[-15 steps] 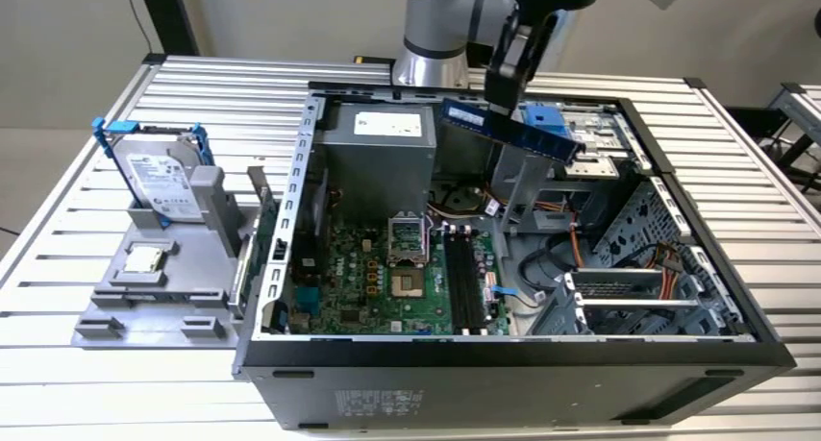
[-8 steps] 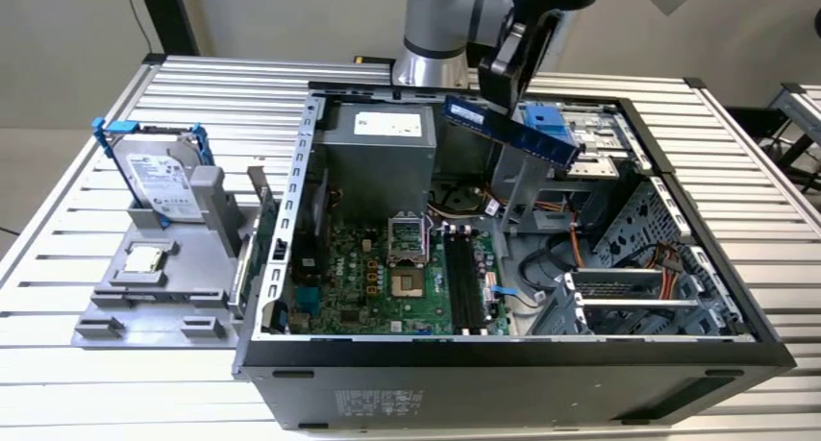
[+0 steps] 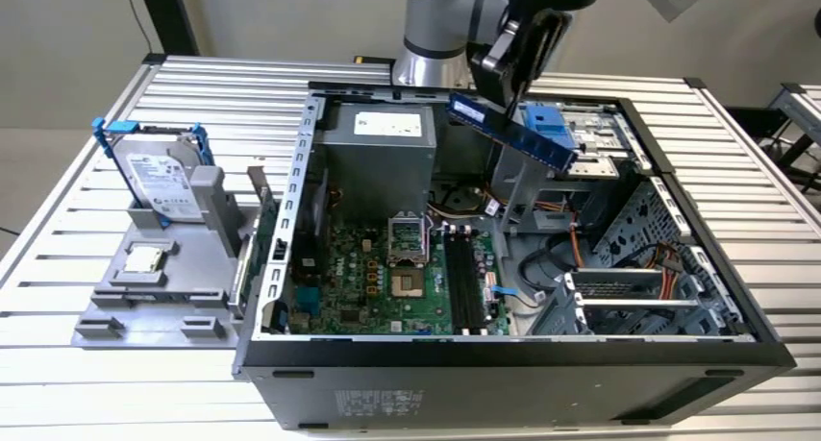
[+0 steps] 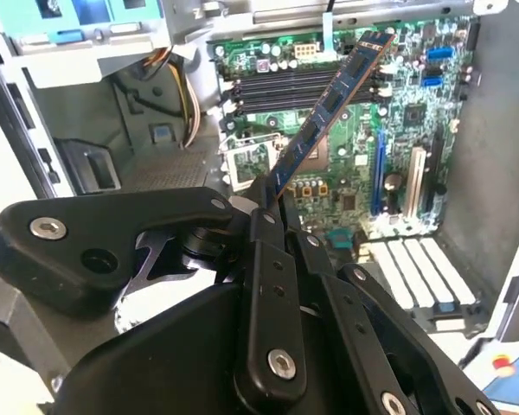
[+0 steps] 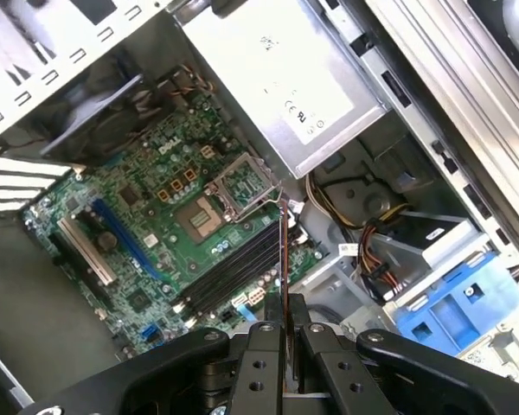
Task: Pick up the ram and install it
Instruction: 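Insert the ram into the slot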
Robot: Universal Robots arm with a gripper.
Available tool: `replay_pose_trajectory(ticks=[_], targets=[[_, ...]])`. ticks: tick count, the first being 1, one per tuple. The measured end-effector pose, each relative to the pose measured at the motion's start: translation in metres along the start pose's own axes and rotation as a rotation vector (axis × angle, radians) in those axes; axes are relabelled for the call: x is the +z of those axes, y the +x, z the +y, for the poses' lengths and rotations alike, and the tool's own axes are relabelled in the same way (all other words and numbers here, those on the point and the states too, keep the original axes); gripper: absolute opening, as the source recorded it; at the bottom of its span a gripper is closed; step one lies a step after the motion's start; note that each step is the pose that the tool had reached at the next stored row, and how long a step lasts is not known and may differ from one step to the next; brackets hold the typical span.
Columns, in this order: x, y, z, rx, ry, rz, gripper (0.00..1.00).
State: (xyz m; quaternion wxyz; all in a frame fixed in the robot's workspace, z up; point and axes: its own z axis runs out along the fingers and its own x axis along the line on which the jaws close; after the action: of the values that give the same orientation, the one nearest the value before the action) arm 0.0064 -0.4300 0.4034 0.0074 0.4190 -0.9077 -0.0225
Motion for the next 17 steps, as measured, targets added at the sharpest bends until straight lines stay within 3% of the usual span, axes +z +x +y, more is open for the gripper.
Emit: replay_pose_trajectory(ticks=[17], targets=[[0.0,0.0,0.0,0.258,0.0014,-0.0122,0.0]])
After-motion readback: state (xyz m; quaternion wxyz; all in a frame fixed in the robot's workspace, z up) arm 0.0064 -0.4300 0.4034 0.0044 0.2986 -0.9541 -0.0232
